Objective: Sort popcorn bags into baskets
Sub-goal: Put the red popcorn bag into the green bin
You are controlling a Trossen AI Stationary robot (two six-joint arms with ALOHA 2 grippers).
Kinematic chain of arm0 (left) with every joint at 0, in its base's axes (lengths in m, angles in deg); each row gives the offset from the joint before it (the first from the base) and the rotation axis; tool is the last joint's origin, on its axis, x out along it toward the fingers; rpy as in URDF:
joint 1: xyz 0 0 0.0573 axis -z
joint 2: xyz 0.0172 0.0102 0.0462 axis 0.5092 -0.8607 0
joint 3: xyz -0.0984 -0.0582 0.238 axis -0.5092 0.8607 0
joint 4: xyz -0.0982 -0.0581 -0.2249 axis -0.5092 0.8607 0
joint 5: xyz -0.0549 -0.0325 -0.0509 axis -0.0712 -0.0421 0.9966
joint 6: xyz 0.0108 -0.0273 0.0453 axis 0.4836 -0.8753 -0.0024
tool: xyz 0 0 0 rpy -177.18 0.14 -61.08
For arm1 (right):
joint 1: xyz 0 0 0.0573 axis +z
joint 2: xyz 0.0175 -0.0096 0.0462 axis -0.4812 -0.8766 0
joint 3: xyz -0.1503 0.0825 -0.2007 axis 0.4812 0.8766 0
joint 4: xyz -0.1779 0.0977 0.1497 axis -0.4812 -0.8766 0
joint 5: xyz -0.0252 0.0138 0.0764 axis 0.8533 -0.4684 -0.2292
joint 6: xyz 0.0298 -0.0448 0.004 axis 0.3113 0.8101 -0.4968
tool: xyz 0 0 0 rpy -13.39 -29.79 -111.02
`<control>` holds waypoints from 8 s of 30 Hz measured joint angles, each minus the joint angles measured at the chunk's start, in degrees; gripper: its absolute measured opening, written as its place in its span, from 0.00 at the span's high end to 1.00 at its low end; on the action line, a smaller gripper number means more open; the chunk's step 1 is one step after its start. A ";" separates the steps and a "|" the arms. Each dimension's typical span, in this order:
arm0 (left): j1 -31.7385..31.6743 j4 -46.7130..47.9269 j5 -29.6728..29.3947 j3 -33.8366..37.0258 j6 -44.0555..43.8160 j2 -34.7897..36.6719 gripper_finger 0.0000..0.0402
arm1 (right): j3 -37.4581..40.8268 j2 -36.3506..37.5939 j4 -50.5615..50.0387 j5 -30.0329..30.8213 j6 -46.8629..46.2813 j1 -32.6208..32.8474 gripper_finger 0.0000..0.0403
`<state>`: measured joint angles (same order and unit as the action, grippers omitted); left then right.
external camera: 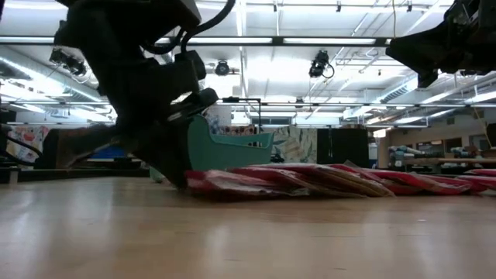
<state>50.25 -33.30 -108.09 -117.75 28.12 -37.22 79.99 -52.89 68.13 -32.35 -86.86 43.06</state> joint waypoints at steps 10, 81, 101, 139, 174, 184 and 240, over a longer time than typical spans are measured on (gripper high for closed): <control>-0.73 15.30 5.92 -9.55 -12.17 9.99 0.96 | 0.00 0.00 0.79 -0.02 0.00 0.00 0.72; -36.59 25.85 -6.78 -13.61 -40.23 11.61 0.78 | 0.00 0.00 2.49 -0.04 -0.01 0.00 0.72; -19.12 8.23 -10.00 -13.61 -12.51 8.94 0.55 | 0.02 0.00 2.89 -0.04 0.00 -0.01 0.72; -6.90 -1.49 -8.56 -21.80 9.26 -14.61 0.55 | 0.00 -0.02 3.30 -0.04 0.00 0.00 0.72; -7.58 9.16 -6.73 -21.65 -5.98 2.92 0.99 | 0.02 -0.33 3.85 -0.02 0.01 -0.01 0.72; -7.58 10.62 -24.29 -21.65 -7.64 4.18 0.99 | 0.00 -0.33 4.11 -0.04 0.01 0.00 0.72; -17.68 25.02 -46.45 -21.69 -20.86 4.16 0.99 | 0.02 -0.33 4.13 -0.04 0.00 -0.02 0.72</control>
<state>32.57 -8.28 -154.54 -139.44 7.27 -33.06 80.01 -53.22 72.26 -32.39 -86.86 43.05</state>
